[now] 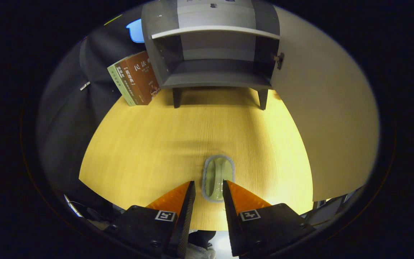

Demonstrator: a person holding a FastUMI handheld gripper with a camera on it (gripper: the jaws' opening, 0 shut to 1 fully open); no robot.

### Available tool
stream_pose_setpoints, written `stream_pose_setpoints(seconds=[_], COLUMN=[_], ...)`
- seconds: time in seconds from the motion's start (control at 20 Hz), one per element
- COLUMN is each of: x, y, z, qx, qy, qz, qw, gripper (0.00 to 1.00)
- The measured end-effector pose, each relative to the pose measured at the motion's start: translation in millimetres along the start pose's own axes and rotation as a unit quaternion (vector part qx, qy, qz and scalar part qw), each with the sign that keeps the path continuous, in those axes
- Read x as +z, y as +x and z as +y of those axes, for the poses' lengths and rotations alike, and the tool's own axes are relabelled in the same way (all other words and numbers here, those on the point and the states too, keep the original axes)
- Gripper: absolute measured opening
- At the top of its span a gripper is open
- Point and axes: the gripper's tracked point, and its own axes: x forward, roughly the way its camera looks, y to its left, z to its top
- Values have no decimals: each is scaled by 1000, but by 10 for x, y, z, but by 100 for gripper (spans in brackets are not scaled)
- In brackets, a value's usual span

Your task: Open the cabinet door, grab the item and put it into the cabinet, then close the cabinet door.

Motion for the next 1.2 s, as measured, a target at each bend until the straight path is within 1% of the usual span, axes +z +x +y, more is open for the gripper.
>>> stream_pose_setpoints(seconds=[0.05, 0.15, 0.3, 0.4, 0.5, 0.55, 0.6, 0.7, 0.75, 0.8, 0.9, 0.95, 1.0, 1.2], x=[-28, -105, -123, -167, -272, -253, -282, -315, -281, -281, -268, -225, -198, 88], y=[112, 273, 503, 601, 675, 734, 770, 795, 827, 840, 835, 824, 867, 607], z=[-50, -67, -145, -124, -47, -62, -94, -119, -121, -127, -124, -158, -219, -180], qx=[-2, 5, -5, 0, 16, 10, 3, -4, -6, -7, -8, -16, -22, -14], qy=[0, 8, -12, -10, -5, -12, -19, -22, -19, -19, -17, -21, -26, -10], qz=[10, 38, 51, 58, 80, 78, 86, 94, 88, 88, 92, 88, 85, 60], qw=[1000, 999, 999, 998, 997, 997, 996, 995, 996, 996, 996, 996, 996, 998], gripper=[50, 49, 49, 49, 48, 48, 45, 43, 33, 29, 30, 30, 15, 15])
